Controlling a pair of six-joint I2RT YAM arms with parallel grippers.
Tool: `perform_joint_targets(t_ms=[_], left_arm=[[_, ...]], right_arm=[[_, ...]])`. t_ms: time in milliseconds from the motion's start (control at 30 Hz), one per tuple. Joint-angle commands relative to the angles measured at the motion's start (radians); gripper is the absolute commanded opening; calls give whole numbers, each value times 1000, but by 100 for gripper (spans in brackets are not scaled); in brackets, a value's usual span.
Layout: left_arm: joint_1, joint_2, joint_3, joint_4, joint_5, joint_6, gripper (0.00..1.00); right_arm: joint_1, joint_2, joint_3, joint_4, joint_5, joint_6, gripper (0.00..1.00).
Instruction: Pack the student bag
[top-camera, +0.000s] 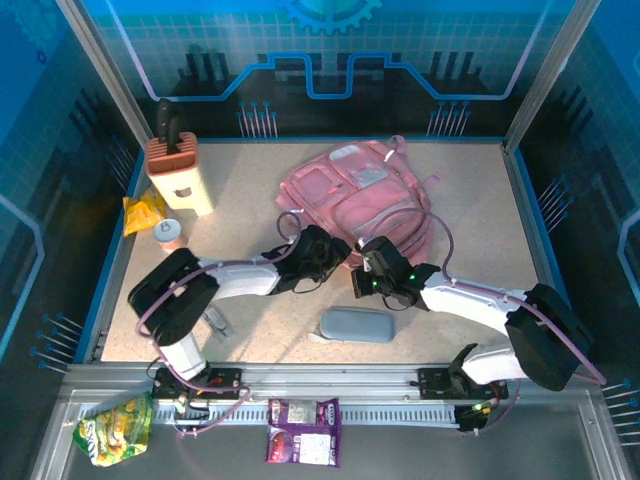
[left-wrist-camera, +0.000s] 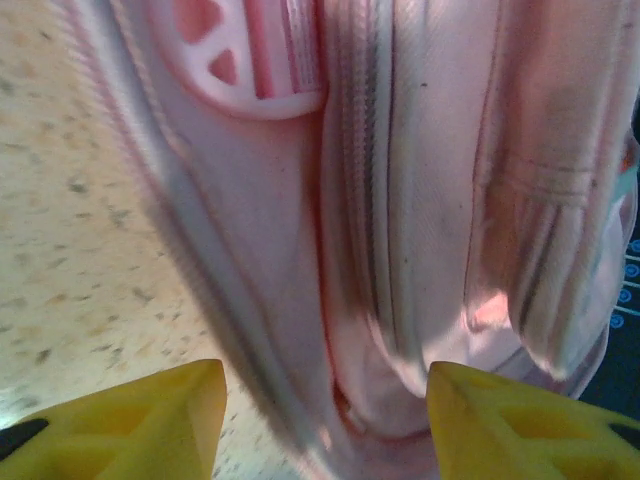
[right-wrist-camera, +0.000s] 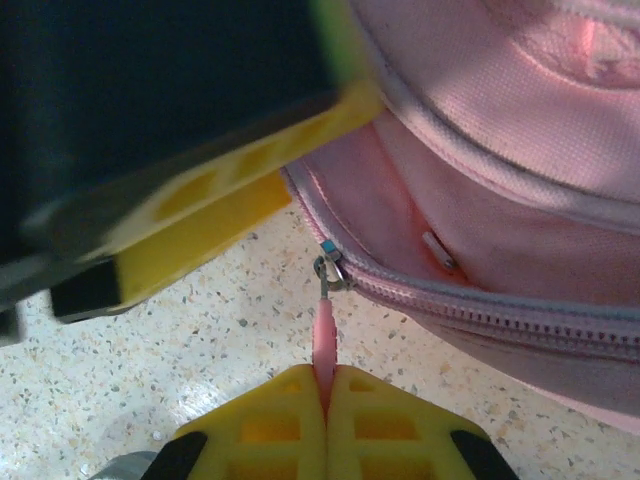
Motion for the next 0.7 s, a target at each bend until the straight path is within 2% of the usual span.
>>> perform_joint_targets(t_ms=[0, 167, 233, 400, 667], left_arm=[[-31, 42, 40, 46, -43, -57, 47], [-32, 47, 9, 55, -109, -61, 11], [-26, 42, -2, 57, -124, -51, 0], [11, 15, -14, 43, -107, 25, 0], [118, -103, -110, 35, -56, 112, 0]], right_arm=[[9, -11, -25, 59, -3, 5, 0], [10, 0, -35, 79, 21, 5, 0], [10, 1, -31, 65, 28, -3, 0], [10, -21, -13, -36, 58, -29, 0], [-12, -133, -40, -220, 153, -37, 0]])
